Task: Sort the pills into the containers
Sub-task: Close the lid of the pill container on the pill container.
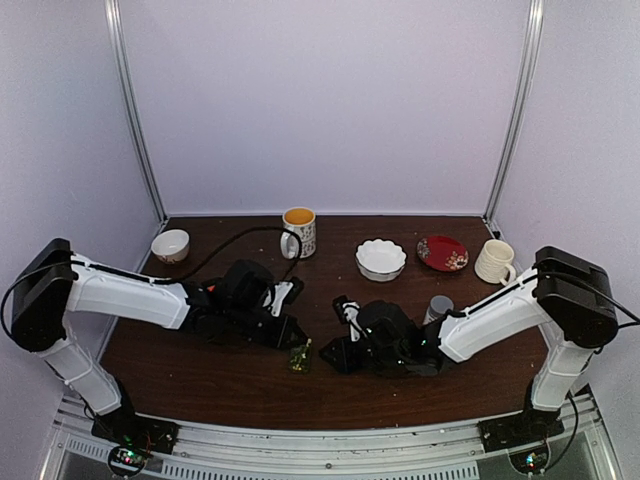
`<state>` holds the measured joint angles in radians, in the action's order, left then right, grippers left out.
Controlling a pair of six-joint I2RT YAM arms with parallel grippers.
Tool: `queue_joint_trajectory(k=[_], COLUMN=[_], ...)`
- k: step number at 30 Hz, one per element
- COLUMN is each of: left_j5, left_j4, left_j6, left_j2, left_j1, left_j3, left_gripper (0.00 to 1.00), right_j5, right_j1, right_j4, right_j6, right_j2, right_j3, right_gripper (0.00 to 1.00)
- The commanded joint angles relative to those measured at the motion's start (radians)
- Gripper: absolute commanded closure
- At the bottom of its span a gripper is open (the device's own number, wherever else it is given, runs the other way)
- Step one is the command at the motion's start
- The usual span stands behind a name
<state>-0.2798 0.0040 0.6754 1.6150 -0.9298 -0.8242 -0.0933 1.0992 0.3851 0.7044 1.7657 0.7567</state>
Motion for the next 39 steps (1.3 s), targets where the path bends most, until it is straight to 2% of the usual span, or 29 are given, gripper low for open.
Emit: queue_joint_trajectory(k=[1,3,6,7,11,13,15,23,29,34,39], left_j5=[0.080,0.112,0.154,0.163,0.174,0.176,0.178,0.177,0.176,0.128,0.084], left_j4=[-0.057,-0.085,-0.141,-0.162,-0.191,-0.179,-0.173,-0.207,-0.229,-0.190,-0.167], left_j6=[-0.020,-0.028,-0.039,-0.042,-0.038,-0.029,-0.023,-0.026,-0.020,0.007,0.018], left_j2=[-0.122,-0.182,-0.254,-0.266,-0.286,-0.296,-0.297,-0.297,-0.257,-0.192,-0.131], left_j1=[-0.005,-0.006,-0.005,-0.005,-0.006,-0.006,-0.006,-0.005,-0.006,-0.004,0.000], left_j3=[-0.023,-0.019,-0.022,-0.024,-0.001,0.025,0.044,0.057,0.049,0.048,0.033], left_gripper=[1.00,1.00,1.00,1.00,1.00,1.00,1.00,1.00,1.00,0.92,0.87], right_j5=[-0.022,-0.039,-0.061,-0.064,-0.067,-0.075,-0.076,-0.014,-0.007,-0.006,-0.019], right_j1=[-0.011,-0.016,-0.019,-0.019,-0.019,-0.018,-0.019,-0.024,-0.024,-0.024,-0.025], right_j4=[0.033,0.051,0.065,0.066,0.045,0.018,0.007,-0.106,-0.129,-0.126,-0.119], right_j6=[-0.002,0.006,0.011,0.013,0.007,-0.002,-0.008,-0.044,-0.057,-0.057,-0.058], right_j2=[-0.023,-0.013,0.002,0.005,0.025,0.043,0.053,0.093,0.115,0.122,0.133], right_j3=[0.015,0.023,0.042,0.048,0.088,0.124,0.140,0.190,0.201,0.189,0.188], right_gripper=[0.71,0.69,0.58,0.53,0.48,0.39,0.35,0.43,0.47,0.61,0.65])
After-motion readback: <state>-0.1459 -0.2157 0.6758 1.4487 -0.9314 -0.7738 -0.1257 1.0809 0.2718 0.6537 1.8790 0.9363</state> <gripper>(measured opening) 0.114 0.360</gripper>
